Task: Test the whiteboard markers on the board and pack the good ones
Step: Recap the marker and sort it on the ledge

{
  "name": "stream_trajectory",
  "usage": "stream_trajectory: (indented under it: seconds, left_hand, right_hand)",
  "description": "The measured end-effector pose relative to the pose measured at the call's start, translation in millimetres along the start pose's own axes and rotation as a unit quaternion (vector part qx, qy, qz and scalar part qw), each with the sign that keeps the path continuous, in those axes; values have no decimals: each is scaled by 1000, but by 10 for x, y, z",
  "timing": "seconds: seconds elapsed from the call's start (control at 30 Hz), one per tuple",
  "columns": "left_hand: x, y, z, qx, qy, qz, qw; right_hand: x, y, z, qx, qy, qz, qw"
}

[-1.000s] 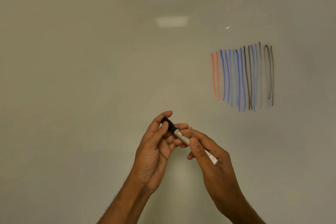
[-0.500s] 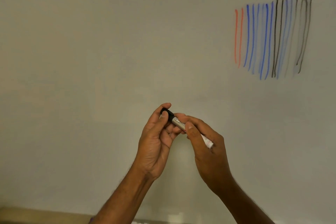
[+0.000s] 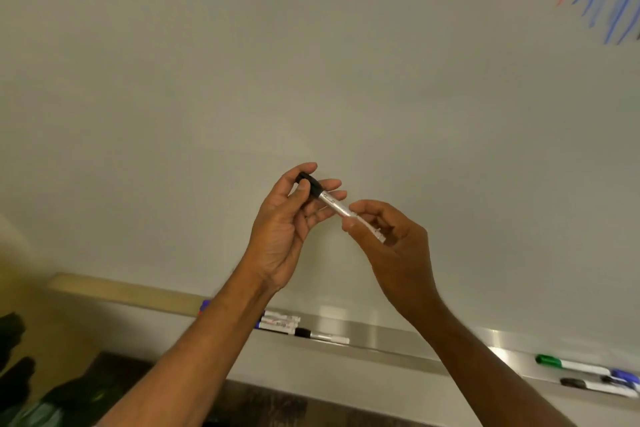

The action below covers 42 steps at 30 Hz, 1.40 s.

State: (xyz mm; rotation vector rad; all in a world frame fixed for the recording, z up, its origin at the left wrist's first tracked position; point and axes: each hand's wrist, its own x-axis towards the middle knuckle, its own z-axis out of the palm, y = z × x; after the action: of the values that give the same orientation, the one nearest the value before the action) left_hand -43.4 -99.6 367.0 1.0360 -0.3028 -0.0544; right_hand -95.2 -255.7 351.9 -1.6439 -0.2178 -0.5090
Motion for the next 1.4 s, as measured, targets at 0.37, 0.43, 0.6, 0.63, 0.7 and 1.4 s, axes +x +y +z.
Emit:
stream_trajectory:
  seconds: [0.37, 0.43, 0.6, 0.63, 0.7, 1.4]
  left_hand:
    - [-353, -962, -949, 248, 78, -75, 963]
    - [-456, -1201, -1176, 327, 95, -71, 938]
    - [-829, -1740, -1666, 567, 50, -52, 821]
    - [-899, -1849, -1735, 604, 28, -59, 794]
    - [-1012, -2062, -1838, 657, -21, -80, 749]
    - [-940, -3234, -1806, 766, -172, -120, 608]
  right_hand:
    - [-469, 1427, 185, -231, -49, 50, 971]
    - [-568, 1693, 191, -273, -62, 61, 958]
    - [-768, 2282, 198, -356, -103, 90, 924]
    - [-799, 2389, 204, -369, -111, 93, 918]
    - [-852, 2582, 224, -394, -124, 94, 906]
    - [-972, 3611, 428, -478, -178, 86, 856]
